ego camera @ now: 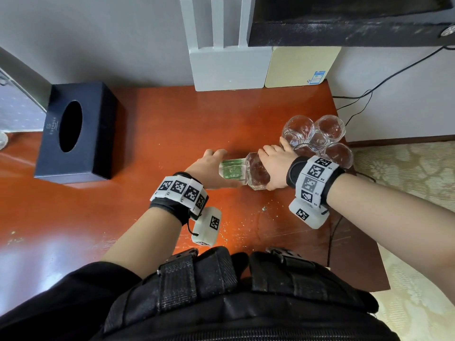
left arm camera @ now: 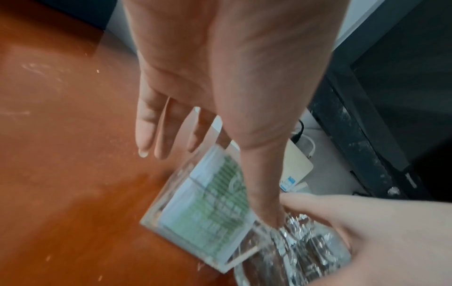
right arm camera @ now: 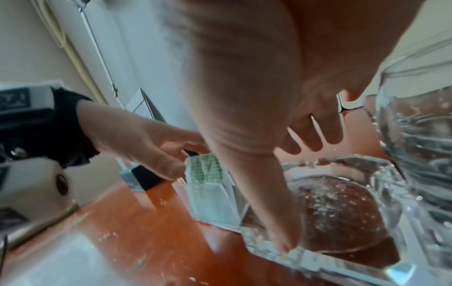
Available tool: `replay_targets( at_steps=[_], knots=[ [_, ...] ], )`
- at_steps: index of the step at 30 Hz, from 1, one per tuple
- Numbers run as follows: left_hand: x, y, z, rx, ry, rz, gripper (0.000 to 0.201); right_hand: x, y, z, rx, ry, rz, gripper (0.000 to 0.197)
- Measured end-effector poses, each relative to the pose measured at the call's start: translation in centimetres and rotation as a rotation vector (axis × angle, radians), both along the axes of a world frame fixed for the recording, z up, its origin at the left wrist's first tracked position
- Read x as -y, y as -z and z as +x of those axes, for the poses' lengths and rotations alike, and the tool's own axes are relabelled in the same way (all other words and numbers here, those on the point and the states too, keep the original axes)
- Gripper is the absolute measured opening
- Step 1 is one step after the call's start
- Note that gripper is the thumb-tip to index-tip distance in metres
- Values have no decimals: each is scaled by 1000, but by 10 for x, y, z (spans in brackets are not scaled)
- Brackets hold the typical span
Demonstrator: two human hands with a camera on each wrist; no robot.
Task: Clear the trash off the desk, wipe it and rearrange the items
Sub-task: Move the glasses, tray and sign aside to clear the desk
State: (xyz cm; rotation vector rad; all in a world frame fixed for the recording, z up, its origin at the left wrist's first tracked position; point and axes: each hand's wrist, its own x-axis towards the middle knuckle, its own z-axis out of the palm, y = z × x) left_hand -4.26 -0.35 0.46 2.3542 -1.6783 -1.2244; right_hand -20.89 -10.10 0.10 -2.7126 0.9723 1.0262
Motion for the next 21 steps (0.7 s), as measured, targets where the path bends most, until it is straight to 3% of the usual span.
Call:
replay_targets(
  at_steps=[5,10,14,21],
  knots=[
    [-7,-17,14,60,-194,-182,70,-18,-21,2,383,142,94,56],
    [-29,-29,30,67,-320,-352,42,-41,-35,18,678,292,218,44],
    [-59,-40,38,75,-386,-387,33,-60,-49,38,775,389,338,36],
    [-127,-50,63,68,-516,-394,30,-103,-64,72,809,374,482,26]
  ],
)
